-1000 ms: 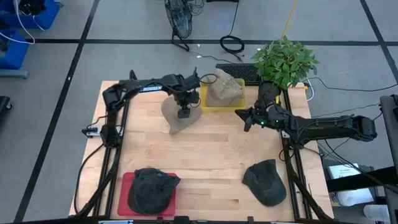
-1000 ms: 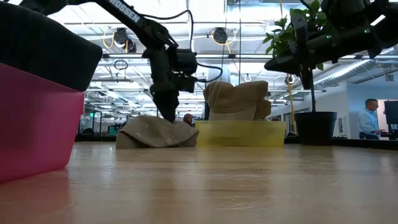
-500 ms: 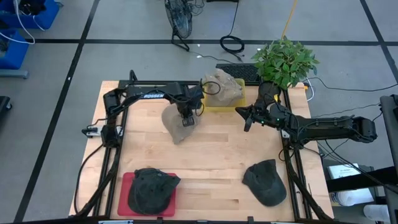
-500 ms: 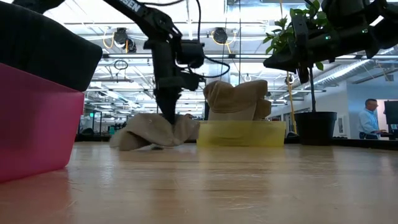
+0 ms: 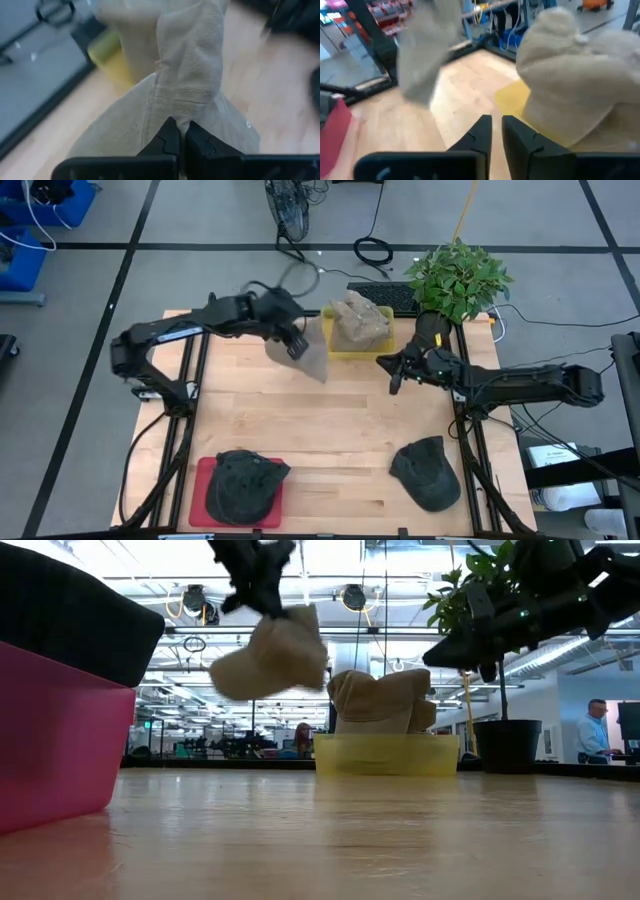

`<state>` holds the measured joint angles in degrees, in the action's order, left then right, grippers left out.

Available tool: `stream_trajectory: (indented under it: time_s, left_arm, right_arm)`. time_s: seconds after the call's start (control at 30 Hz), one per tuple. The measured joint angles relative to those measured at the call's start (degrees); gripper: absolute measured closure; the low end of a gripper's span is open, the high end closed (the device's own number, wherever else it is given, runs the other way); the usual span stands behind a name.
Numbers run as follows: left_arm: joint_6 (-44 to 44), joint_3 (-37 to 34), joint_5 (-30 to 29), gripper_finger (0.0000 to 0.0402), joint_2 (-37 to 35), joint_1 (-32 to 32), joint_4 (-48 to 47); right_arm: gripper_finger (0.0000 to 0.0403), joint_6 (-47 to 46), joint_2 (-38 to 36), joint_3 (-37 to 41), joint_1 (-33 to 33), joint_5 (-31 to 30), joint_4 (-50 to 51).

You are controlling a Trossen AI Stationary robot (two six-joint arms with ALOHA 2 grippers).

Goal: Pick & Place hat
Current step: Put the brown cap into the yellow bin

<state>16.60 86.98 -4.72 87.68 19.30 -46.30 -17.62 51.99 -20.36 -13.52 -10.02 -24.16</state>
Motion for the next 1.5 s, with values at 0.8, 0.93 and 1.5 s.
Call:
stream_trajectory:
  time_s: [0.8, 0.93, 1.5]
  left_arm:
    - [6.5, 0.0, -9.0, 0.0398, -4.5, -2.1, 14.8]
    - [6.5, 0.0, -8.9, 0.0393, -4.5, -2.1, 16.3]
    - [9.5, 0.0, -9.6, 0.0389, -4.5, -2.4, 17.4]
  right_arm:
    - [0.0122, 20.2, 25.7, -32.5, 4.3, 4.1, 15.4]
    - [0.0103, 16.3, 27.8, -32.7, 4.7, -0.5, 5.1]
    - [0.03, 4.8, 34.8, -33.1, 2.0, 1.3, -15.6]
